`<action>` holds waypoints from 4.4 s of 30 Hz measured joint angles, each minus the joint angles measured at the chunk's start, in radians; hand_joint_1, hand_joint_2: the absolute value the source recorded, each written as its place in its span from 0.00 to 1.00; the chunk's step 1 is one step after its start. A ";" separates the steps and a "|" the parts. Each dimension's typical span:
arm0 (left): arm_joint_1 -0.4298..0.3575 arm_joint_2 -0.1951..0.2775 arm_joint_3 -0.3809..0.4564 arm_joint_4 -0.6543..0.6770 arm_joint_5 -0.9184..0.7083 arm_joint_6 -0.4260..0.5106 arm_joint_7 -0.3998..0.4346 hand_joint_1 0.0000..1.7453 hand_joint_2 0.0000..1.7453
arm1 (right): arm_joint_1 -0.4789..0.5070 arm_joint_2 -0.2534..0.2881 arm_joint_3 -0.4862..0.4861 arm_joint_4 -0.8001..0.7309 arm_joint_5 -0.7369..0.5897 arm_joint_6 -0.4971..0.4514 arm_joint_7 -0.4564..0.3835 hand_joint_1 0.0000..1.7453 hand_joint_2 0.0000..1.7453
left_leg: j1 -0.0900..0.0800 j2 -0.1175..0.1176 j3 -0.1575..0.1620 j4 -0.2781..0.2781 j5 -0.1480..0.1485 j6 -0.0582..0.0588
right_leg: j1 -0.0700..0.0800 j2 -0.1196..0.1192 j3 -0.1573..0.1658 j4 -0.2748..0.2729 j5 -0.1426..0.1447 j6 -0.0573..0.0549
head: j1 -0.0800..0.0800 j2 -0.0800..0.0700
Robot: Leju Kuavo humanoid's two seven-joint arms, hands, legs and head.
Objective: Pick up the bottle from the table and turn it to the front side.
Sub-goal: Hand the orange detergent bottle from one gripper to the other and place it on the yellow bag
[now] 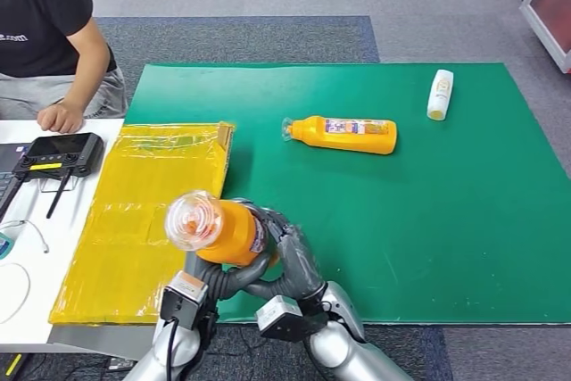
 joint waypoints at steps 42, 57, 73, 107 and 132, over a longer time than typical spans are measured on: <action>0.089 0.039 0.031 -0.084 -0.087 0.084 0.015 1.00 1.00 | 0.049 0.013 -0.192 0.173 0.002 -0.180 -0.082 0.00 1.00 | 0.000 0.000 0.000 0.000 0.000 0.000 | 0.000 0.000 0.000 0.000 0.000 0.000 | 0.000 0.000; 0.128 0.043 0.052 -0.122 -0.118 0.100 0.024 1.00 1.00 | 0.051 0.038 -0.306 0.201 -0.018 -0.285 -0.106 0.00 1.00 | 0.000 0.000 0.000 0.000 0.000 0.000 | 0.000 0.000 0.000 0.000 0.000 0.000 | 0.000 0.000; 0.149 0.081 0.275 -0.041 -0.780 0.336 0.140 1.00 1.00 | 0.072 0.079 -0.390 0.210 -0.017 -0.289 -0.107 0.00 1.00 | 0.001 0.000 0.000 0.000 0.000 -0.001 | 0.001 0.000 0.000 0.000 0.000 -0.001 | 0.000 0.000; -0.062 0.011 0.562 0.208 -1.192 0.336 0.277 1.00 1.00 | 0.058 0.110 -0.378 0.246 -0.045 -0.274 -0.107 0.00 1.00 | 0.001 0.000 0.000 0.000 0.002 -0.003 | 0.001 0.000 -0.001 0.000 0.001 -0.002 | 0.000 0.000; -0.290 0.077 0.382 0.663 -1.011 0.343 0.273 1.00 1.00 | 0.048 0.118 -0.324 0.286 -0.093 -0.285 -0.107 0.00 1.00 | 0.001 0.000 0.000 0.000 0.003 -0.004 | 0.001 0.000 -0.001 0.001 0.002 -0.003 | 0.000 0.000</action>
